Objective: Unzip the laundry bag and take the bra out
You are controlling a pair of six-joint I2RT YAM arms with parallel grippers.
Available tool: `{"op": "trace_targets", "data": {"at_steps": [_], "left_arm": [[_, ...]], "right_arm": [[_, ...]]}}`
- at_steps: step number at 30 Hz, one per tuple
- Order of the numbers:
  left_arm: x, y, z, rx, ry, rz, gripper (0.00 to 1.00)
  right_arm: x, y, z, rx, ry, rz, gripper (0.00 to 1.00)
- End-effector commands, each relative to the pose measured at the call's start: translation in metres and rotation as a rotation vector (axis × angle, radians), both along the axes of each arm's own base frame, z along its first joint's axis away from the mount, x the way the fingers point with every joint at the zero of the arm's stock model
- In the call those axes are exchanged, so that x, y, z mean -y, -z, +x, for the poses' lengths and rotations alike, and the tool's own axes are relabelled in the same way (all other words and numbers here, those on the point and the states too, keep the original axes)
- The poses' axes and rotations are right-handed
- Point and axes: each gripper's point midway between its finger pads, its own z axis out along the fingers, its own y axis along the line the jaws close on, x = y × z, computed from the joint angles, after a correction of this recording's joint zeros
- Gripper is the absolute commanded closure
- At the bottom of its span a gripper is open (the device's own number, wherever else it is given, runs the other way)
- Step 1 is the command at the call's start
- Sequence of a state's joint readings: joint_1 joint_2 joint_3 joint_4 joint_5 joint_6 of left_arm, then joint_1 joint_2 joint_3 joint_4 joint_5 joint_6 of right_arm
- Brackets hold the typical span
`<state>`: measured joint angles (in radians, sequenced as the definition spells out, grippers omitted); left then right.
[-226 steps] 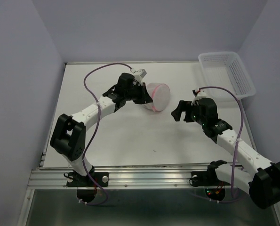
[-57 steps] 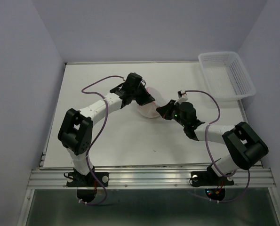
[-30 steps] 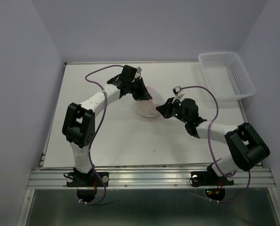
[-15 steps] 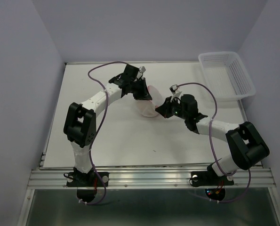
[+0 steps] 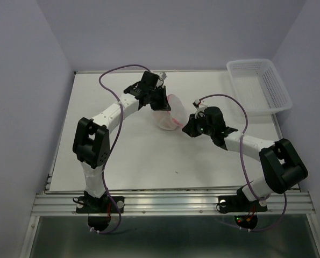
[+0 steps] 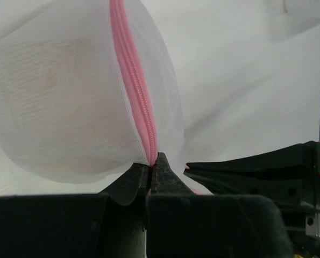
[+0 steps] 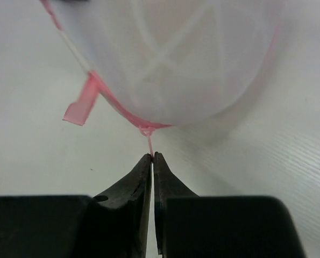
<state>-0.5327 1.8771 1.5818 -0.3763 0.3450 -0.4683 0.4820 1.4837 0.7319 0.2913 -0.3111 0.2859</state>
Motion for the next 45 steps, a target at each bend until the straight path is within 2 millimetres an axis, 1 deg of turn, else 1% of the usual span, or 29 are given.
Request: {"op": "trace_targets", "data": {"at_steps": [1, 4, 6, 8, 13, 14, 15, 16, 17, 18, 19, 20, 21, 23, 25, 28, 32, 33, 35, 40, 45], "left_arm": [[-0.012, -0.054, 0.036, 0.215, -0.044, 0.008, 1.00], [0.000, -0.056, 0.029, 0.221, -0.021, -0.003, 1.00], [0.006, -0.054, 0.025, 0.208, -0.012, -0.014, 1.00], [0.007, -0.052, 0.024, 0.203, -0.014, -0.012, 1.00], [0.007, -0.055, 0.022, 0.198, -0.020, -0.024, 1.00], [0.007, -0.055, 0.021, 0.193, -0.019, -0.026, 1.00], [0.007, -0.055, 0.021, 0.188, -0.023, -0.029, 1.00], [0.007, -0.056, 0.020, 0.186, -0.024, -0.035, 1.00], [0.010, -0.058, 0.018, 0.183, -0.016, -0.049, 1.00], [0.011, -0.059, 0.017, 0.180, -0.010, -0.058, 1.00], [0.012, -0.061, 0.016, 0.179, -0.009, -0.071, 1.00], [0.015, -0.061, 0.014, 0.172, -0.001, -0.085, 1.00], [0.015, -0.061, 0.013, 0.156, -0.010, -0.097, 1.00], [0.016, -0.059, 0.011, 0.135, -0.020, -0.108, 1.00], [0.018, -0.057, 0.007, 0.125, -0.011, -0.115, 1.00], [0.020, -0.056, 0.003, 0.119, 0.004, -0.133, 1.00], [0.020, -0.055, -0.002, 0.112, 0.014, -0.135, 1.00], [0.021, -0.055, -0.004, 0.114, 0.021, -0.139, 1.00], [0.019, -0.054, -0.005, 0.115, 0.022, -0.136, 1.00], [0.018, -0.050, -0.008, 0.106, 0.026, -0.136, 1.00], [0.020, -0.051, -0.011, 0.106, 0.040, -0.147, 1.00]], "right_arm": [[0.017, 0.026, -0.016, -0.109, -0.012, -0.090, 0.91], [0.011, 0.017, -0.012, -0.087, -0.032, -0.066, 0.92], [0.007, 0.015, -0.012, -0.085, -0.048, -0.049, 0.99], [0.004, 0.011, -0.010, -0.073, -0.046, -0.029, 0.99], [0.009, 0.015, -0.009, -0.067, -0.024, -0.045, 0.99], [0.009, 0.017, -0.010, -0.069, -0.023, -0.047, 0.97], [0.010, 0.018, -0.009, -0.069, -0.014, -0.043, 0.85], [0.010, 0.017, -0.009, -0.064, -0.010, -0.037, 0.80], [0.011, 0.013, -0.003, -0.031, 0.009, -0.028, 0.72], [0.011, 0.012, -0.002, -0.021, 0.016, -0.024, 0.63], [0.011, 0.015, -0.002, -0.010, 0.007, -0.033, 0.61], [0.011, 0.015, 0.000, -0.001, 0.003, -0.038, 0.61], [0.008, 0.010, 0.005, 0.018, -0.001, -0.034, 0.59], [0.004, 0.009, 0.011, 0.031, -0.012, -0.025, 0.57], [0.000, 0.006, 0.016, 0.056, -0.027, -0.017, 0.52], [-0.004, 0.007, 0.022, 0.088, -0.044, -0.023, 0.47], [-0.010, 0.006, 0.030, 0.089, -0.055, -0.013, 0.46], [-0.013, 0.005, 0.032, 0.093, -0.062, 0.000, 0.45], [-0.017, 0.001, 0.035, 0.111, -0.064, 0.023, 0.44], [-0.025, -0.004, 0.037, 0.120, -0.081, 0.075, 0.44], [-0.028, -0.004, 0.041, 0.123, -0.077, 0.083, 0.44]]}}
